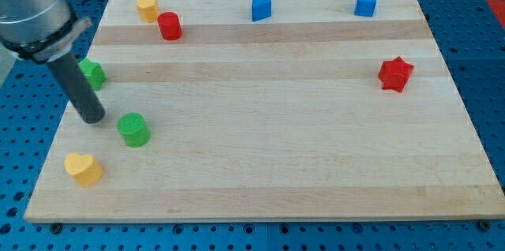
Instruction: Slide the green circle to the bottom center
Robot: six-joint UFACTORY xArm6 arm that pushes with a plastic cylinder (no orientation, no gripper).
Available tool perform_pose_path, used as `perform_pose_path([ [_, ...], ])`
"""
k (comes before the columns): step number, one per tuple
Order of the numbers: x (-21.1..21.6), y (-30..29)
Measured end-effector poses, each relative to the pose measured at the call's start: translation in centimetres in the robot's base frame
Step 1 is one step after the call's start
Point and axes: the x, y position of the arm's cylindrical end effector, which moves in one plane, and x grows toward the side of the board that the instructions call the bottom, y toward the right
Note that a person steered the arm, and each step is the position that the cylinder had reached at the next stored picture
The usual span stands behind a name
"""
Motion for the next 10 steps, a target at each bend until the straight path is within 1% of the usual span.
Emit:
perform_pose_path([
  [1,1.2,0.8],
  [2,1.6,5.1],
  [3,1.6,7.6],
  [4,1.8,6.9],
  [6,5.4,6.4],
  [8,5.9,14.2],
  [9,6.1,11.9],
  [10,6.1,7.5],
])
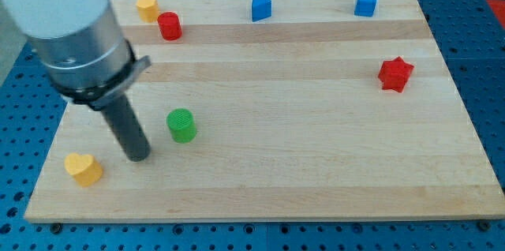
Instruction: Slide the green circle to the bottom center
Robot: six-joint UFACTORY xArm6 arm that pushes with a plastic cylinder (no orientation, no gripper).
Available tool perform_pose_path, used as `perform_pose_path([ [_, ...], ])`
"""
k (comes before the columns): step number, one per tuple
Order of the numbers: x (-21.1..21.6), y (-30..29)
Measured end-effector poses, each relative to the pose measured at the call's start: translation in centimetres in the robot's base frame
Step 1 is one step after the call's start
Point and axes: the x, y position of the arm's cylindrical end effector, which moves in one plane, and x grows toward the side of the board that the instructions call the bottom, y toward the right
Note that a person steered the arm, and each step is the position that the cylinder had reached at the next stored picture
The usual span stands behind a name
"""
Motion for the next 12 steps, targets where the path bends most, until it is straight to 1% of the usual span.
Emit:
perform_pose_path([
  [1,-2.1,-0.8],
  [2,-4.2,2.9],
  [3,-4.3,9.9],
  [4,-4.3,13.5],
  [5,-4.7,12.2],
  [6,-5.2,14.1],
  [7,-5.2,18.2],
  [8,-4.1,19.7],
  [11,-2.9,20.0],
  [12,-4.9,22.4],
])
